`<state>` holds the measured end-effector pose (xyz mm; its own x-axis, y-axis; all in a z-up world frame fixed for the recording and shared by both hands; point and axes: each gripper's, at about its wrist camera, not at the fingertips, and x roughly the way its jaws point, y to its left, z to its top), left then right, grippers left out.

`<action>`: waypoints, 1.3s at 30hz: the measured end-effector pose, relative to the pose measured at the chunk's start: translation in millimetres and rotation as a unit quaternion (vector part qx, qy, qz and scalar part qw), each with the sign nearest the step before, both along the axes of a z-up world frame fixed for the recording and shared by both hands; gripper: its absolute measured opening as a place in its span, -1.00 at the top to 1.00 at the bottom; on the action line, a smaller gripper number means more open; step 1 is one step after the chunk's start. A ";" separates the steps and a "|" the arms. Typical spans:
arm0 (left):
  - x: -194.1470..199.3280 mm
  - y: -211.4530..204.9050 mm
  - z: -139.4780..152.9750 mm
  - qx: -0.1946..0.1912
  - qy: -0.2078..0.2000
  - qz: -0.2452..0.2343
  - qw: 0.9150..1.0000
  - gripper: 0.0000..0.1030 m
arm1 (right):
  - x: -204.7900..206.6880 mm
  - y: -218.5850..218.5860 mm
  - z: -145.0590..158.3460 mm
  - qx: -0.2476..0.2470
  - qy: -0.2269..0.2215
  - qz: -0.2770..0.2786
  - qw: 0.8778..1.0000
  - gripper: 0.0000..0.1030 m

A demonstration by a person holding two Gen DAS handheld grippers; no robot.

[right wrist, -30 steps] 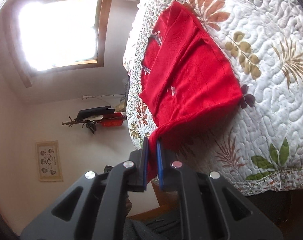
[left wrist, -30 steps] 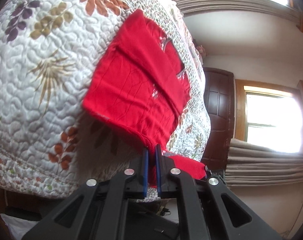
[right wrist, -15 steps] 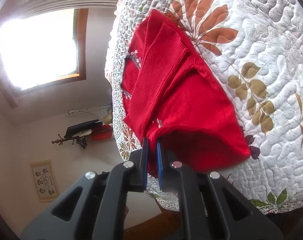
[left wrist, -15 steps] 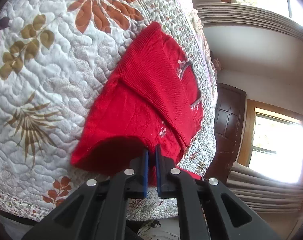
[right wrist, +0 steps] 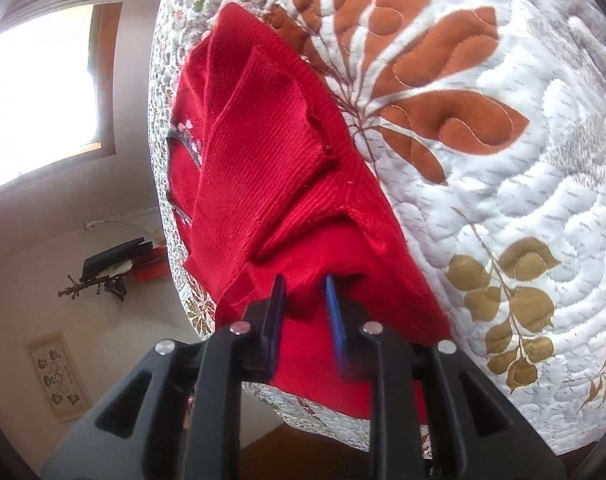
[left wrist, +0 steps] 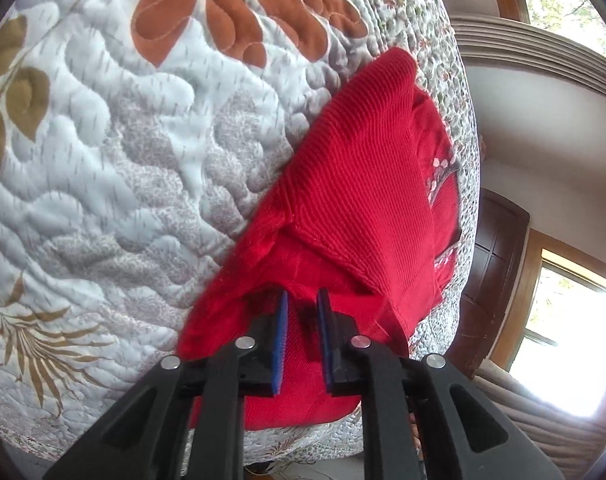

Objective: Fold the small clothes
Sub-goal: 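Lift the hem with both tools and fold it toward the collar, then lay the folded hem down on the sweater and open both tools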

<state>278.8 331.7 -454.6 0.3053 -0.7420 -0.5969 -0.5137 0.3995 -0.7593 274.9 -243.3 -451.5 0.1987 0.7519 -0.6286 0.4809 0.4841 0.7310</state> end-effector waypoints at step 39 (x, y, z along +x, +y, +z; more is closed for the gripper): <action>52.2 -73.3 30.1 0.287 -0.134 -0.299 0.900 0.80 | 38.3 71.8 13.9 -0.259 -0.139 0.292 0.910 0.50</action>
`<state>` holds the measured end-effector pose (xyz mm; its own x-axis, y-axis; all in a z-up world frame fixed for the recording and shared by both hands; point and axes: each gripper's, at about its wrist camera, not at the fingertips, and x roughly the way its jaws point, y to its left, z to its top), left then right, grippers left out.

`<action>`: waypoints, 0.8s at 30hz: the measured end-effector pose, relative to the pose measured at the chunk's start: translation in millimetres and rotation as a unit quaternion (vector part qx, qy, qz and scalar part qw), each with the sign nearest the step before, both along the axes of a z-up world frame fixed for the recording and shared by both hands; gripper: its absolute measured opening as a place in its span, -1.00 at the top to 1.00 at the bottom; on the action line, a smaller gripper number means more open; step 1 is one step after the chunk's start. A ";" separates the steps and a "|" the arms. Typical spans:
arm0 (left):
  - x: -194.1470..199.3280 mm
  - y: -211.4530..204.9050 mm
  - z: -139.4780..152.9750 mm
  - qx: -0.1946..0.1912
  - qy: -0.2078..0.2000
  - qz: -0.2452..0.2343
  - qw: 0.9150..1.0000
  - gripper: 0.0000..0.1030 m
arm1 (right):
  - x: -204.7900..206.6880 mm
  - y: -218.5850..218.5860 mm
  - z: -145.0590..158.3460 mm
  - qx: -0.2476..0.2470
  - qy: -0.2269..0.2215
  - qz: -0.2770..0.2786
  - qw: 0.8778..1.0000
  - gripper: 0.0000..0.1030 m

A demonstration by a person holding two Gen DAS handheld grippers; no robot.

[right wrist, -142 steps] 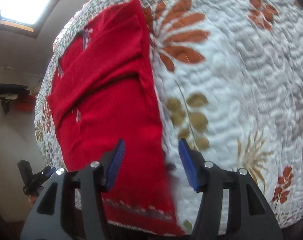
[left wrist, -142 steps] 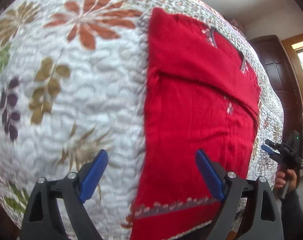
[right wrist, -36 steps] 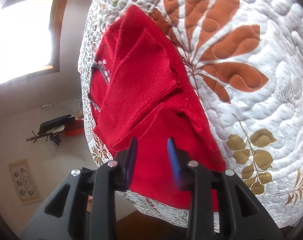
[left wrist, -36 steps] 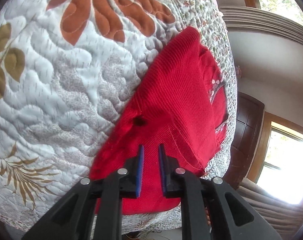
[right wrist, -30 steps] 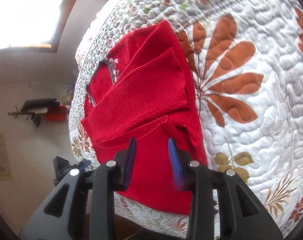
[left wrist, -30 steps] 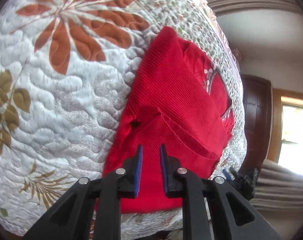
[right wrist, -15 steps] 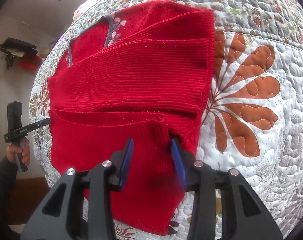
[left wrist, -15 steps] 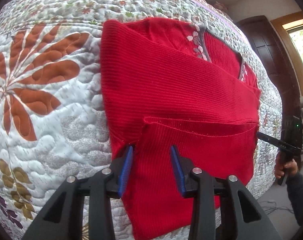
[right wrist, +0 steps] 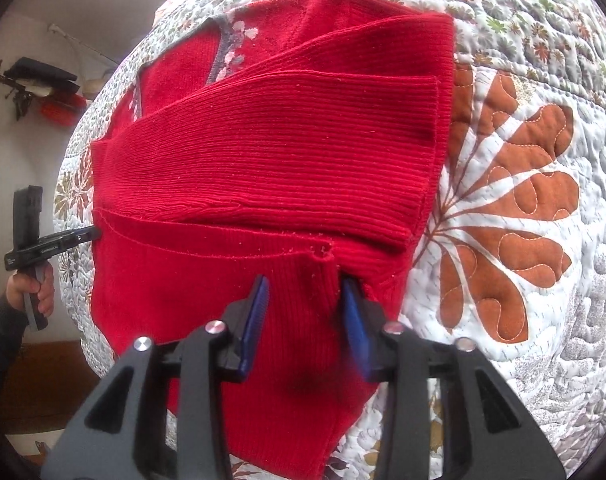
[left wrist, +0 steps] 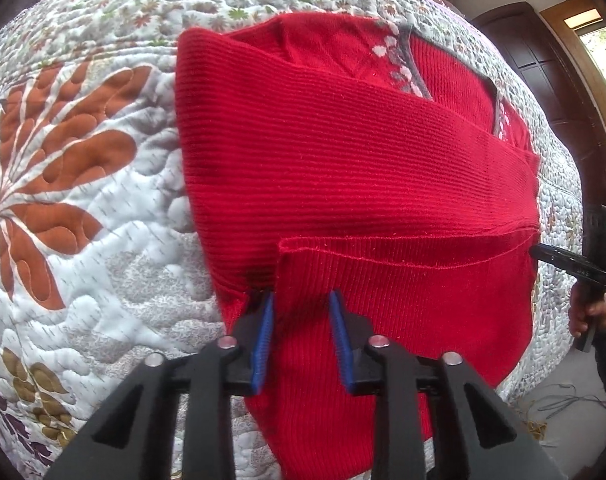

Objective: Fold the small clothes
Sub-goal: 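Lay the folded hem down on the sweater and open both tools, then grasp the new folded edge with both tools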

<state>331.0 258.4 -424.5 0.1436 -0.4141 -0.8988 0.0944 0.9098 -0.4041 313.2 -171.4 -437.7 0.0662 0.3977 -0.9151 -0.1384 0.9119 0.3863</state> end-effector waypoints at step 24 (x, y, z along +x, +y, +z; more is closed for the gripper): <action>-48.6 23.7 118.0 -0.040 -0.115 0.047 0.991 0.94 | -38.1 -19.8 119.2 0.040 -0.086 -0.068 0.993 0.93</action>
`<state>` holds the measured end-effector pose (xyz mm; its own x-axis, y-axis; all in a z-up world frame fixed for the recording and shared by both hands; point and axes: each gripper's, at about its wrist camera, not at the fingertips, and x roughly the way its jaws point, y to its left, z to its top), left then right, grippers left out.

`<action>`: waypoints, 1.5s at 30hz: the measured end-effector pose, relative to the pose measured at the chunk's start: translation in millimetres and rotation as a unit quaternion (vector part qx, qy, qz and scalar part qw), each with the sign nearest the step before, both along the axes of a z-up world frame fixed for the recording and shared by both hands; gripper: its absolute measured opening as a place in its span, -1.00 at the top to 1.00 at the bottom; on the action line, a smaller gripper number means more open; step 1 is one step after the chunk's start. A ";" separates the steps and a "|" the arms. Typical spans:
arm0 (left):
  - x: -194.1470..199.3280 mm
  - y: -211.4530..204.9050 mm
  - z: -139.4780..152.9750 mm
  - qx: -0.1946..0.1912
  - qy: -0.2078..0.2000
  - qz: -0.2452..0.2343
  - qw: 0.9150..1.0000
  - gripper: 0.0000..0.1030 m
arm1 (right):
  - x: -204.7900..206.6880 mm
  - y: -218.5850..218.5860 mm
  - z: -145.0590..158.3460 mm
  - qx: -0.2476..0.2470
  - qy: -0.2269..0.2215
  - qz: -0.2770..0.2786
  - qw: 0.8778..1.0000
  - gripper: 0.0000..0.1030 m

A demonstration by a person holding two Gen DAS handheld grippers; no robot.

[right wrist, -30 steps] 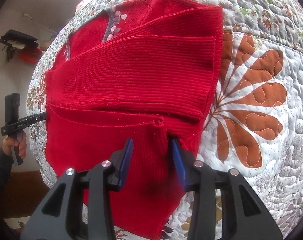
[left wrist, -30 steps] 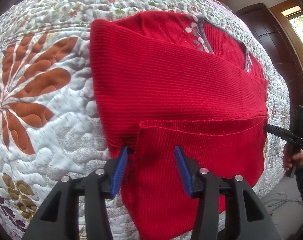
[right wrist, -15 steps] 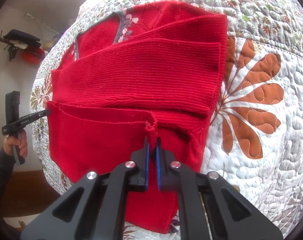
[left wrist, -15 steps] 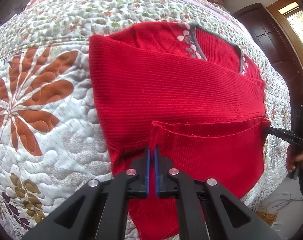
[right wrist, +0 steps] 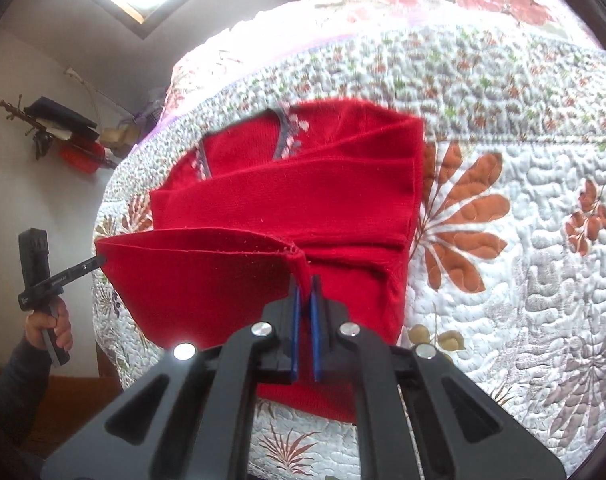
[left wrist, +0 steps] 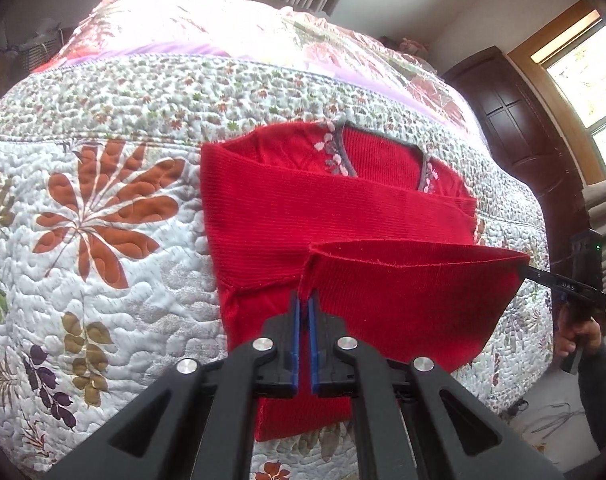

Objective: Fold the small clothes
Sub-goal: 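Grasp the new folded edge with both tools, then fold the edge again toward the collar and open both tools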

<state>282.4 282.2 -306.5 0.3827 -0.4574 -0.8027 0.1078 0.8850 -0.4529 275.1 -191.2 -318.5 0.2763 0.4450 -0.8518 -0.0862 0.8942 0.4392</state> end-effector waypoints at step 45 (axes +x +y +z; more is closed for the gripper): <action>201.1 -1.5 -36.9 0.008 0.027 -0.018 0.999 0.94 | 173.6 -19.2 -33.3 -0.025 0.001 -0.035 0.999 0.94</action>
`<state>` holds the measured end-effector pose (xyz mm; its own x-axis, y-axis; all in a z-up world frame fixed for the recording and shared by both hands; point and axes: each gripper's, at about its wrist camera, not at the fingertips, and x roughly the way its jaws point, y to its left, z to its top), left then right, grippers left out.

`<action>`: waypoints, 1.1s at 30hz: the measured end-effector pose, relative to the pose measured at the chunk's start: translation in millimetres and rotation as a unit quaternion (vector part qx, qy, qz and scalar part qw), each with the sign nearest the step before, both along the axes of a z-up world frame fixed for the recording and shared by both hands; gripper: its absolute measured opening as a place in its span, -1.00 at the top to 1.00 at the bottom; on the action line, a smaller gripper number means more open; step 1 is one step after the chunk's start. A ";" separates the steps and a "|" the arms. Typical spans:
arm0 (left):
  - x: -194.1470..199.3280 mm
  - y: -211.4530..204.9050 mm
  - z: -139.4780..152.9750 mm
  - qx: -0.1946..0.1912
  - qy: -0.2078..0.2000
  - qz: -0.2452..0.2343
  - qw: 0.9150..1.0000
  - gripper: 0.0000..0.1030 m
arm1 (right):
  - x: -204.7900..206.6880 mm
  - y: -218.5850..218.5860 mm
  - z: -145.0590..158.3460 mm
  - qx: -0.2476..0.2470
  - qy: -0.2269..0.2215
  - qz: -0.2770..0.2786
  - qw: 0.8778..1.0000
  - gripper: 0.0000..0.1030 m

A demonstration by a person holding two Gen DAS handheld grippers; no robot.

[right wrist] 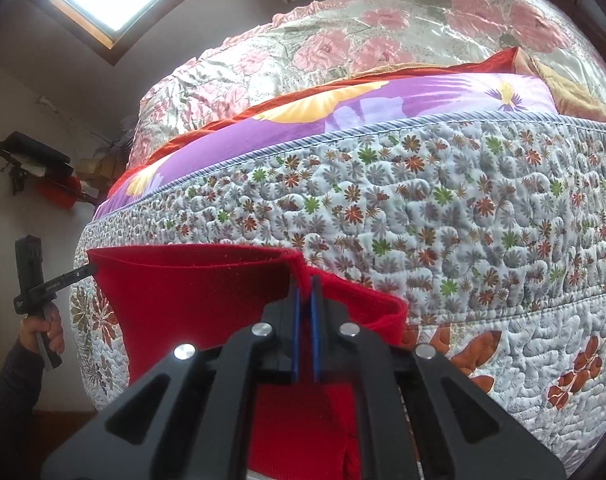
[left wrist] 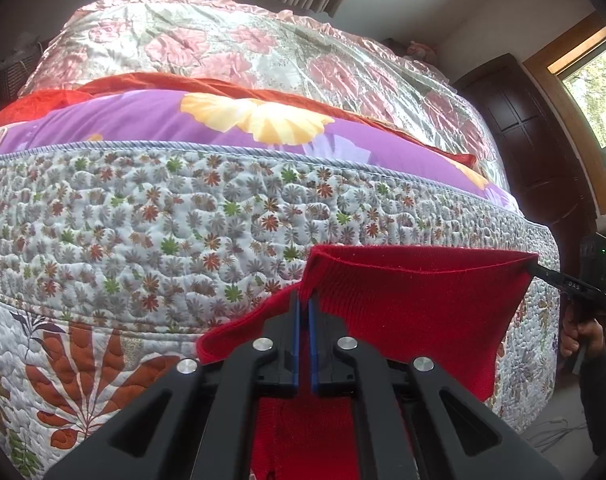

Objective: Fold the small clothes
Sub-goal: 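Fold the edge again toward the collar and open both tools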

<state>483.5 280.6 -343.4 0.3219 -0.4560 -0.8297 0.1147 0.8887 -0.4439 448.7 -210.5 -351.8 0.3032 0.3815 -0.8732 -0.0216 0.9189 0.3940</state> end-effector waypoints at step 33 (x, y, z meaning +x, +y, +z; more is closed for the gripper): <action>-68.1 -30.8 -62.4 -0.031 0.047 0.015 0.998 0.67 | -35.1 12.6 -62.7 0.031 0.041 -0.020 0.998 0.58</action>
<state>415.4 249.8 -405.8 0.2584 -0.4991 -0.8271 0.0434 0.8613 -0.5062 413.6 -197.9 -414.5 0.2480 0.4241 -0.8710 0.0502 0.8922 0.4488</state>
